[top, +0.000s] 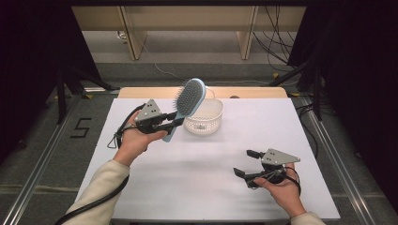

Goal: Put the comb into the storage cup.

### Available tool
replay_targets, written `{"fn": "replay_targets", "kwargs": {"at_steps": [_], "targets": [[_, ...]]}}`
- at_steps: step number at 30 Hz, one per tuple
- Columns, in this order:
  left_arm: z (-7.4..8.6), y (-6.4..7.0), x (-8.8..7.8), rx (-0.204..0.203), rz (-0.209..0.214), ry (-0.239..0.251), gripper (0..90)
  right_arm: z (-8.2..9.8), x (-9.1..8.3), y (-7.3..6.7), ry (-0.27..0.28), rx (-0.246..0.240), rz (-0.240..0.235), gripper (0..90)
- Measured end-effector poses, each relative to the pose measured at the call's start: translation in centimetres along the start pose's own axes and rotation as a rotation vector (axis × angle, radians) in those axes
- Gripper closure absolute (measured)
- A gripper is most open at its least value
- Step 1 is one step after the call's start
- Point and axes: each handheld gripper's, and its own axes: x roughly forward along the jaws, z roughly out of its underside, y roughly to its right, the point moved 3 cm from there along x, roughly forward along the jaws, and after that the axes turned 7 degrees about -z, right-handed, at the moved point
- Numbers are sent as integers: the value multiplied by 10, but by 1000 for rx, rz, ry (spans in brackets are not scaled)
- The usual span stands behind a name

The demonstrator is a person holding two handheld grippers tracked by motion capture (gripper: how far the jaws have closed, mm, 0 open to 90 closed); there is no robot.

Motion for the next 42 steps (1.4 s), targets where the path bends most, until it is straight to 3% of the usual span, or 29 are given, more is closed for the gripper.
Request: {"fn": "replay_targets", "kwargs": {"at_steps": [42], "targets": [[-13,-2,16,-8,-22,19,696,0,0,0,-5,4,1,158]]}}
